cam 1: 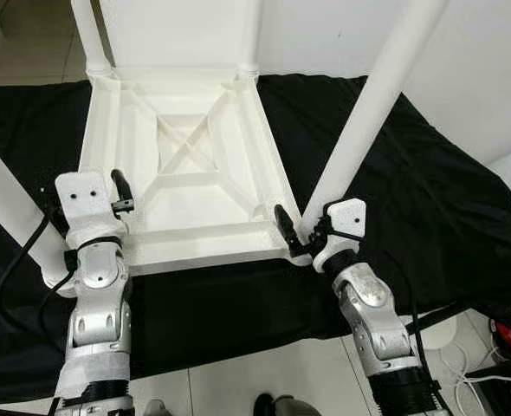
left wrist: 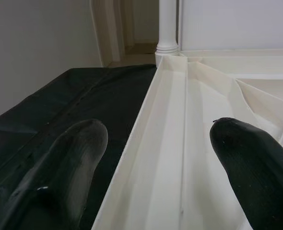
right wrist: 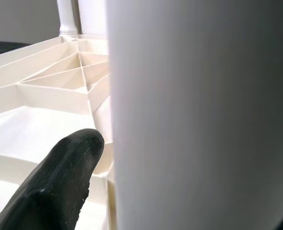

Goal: Building children table

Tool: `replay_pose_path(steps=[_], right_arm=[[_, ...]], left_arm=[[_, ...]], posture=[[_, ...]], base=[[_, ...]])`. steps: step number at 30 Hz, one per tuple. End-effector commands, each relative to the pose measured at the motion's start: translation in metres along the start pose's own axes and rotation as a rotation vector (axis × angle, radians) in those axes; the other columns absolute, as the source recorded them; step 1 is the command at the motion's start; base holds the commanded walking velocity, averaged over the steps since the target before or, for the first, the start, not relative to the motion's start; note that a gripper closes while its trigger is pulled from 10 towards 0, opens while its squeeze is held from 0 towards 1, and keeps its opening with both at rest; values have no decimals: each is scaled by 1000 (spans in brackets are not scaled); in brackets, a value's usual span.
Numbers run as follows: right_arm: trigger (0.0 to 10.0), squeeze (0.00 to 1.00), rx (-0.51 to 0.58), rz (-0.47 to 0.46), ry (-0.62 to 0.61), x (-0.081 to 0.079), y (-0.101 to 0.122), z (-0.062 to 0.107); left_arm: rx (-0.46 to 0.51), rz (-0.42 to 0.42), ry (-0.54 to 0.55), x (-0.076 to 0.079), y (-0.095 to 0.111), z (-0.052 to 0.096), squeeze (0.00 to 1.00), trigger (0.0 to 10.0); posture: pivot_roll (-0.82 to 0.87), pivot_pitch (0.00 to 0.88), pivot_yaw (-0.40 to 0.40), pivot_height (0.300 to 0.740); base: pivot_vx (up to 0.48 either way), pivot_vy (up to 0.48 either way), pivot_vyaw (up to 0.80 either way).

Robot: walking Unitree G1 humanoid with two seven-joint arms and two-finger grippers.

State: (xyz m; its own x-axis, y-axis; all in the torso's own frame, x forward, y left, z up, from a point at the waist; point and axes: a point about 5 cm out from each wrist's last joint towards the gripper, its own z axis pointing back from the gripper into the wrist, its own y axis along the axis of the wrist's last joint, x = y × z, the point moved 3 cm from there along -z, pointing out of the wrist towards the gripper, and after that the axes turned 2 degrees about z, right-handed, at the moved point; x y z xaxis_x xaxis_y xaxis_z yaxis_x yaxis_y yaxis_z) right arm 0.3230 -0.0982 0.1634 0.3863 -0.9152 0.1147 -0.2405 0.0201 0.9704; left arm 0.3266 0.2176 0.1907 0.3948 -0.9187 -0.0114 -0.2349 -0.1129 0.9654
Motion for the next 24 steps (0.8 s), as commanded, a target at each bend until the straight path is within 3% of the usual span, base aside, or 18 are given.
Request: replay_pose_path(steps=[1, 16, 21, 24], right_arm=[[10000, 0, -24, 2, 58, -6, -7, -4], [10000, 0, -59, 32, 157, -1, -17, -9], [10000, 0, -74, 45, 217, 5, -21, -15], [10000, 0, -81, 40, 298, -2, -24, -21]], left_arm=[[3, -14, 307, -29, 0, 7, 0, 10000], [-14, -53, 380, -48, -5, 14, 0, 10000], [-41, -74, 431, -62, -11, 25, 0, 10000], [-39, -107, 466, -73, -11, 30, 0, 10000]], posture=[[69, 121, -70, 740], [99, 117, -85, 740], [114, 120, -96, 740], [120, 120, -101, 740]], base=[[0, 0, 0], [0, 0, 0], [0, 0, 0], [0, 0, 0]])
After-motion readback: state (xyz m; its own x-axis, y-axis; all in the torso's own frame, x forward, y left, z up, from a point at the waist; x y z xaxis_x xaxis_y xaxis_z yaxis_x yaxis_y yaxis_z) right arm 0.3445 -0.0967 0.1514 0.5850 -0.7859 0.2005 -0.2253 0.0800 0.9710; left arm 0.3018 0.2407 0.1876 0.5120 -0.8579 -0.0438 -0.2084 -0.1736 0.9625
